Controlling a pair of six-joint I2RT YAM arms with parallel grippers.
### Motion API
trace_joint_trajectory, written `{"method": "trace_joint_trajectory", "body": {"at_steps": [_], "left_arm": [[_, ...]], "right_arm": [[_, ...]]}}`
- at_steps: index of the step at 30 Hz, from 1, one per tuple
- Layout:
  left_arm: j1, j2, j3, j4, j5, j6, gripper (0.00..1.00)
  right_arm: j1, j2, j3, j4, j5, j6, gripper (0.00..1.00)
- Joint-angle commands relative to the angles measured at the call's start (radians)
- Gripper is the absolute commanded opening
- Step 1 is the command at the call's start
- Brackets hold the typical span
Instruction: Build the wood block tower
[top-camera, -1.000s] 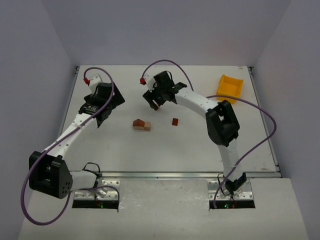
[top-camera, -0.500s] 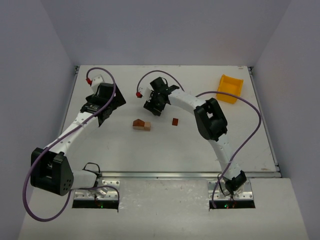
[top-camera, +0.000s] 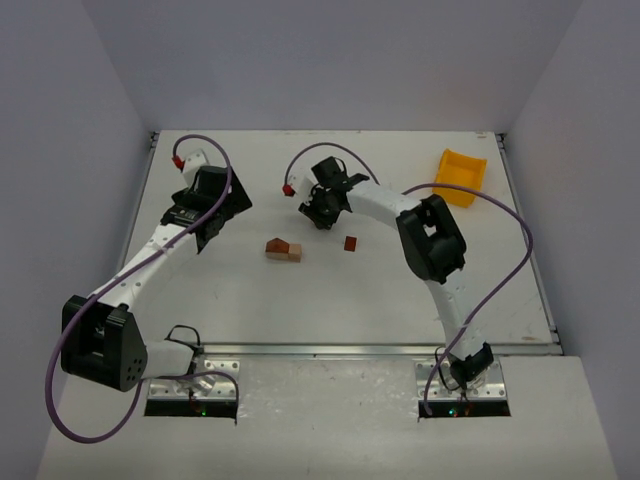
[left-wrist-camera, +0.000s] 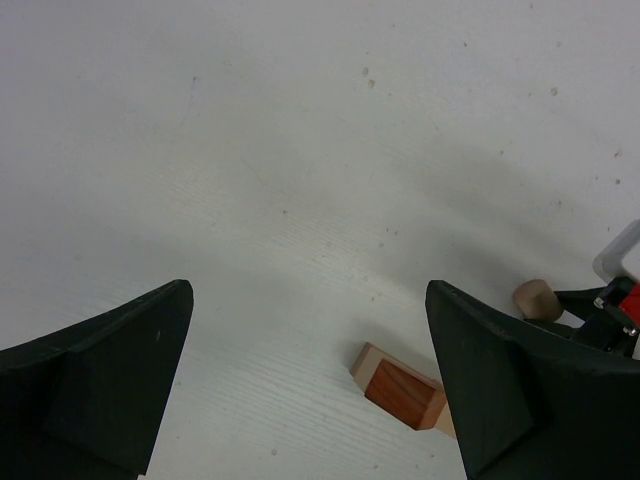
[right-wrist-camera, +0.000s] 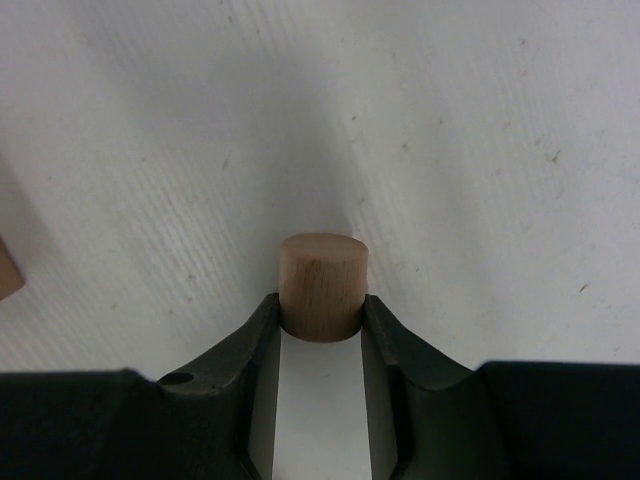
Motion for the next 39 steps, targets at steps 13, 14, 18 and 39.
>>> {"method": "trace_joint_trajectory", "body": {"at_steps": [13,14,18,39], "left_arm": [[0.001,-0.003,0.013,0.05,0.054,0.028,1.0],[0.001,-0.004,0.013,0.05,0.058,0.029,1.0],[0.001,-0.008,0.013,0.05,0.075,0.034,1.0],[0.001,-0.086,-0.011,0.042,0.07,0.048,1.0]], "right_arm": [[0.011,-0.257,-0.031,-0.545,0.149,-0.217,0.13],[0.015,-0.284,-0.057,-0.568,0.147,-0.219,0.14],[0.044,-0.344,-0.112,-0.645,0.212,-0.195,0.16],[0.186,-0.128,-0.211,-0.972,0.42,0.224,0.2]]}}
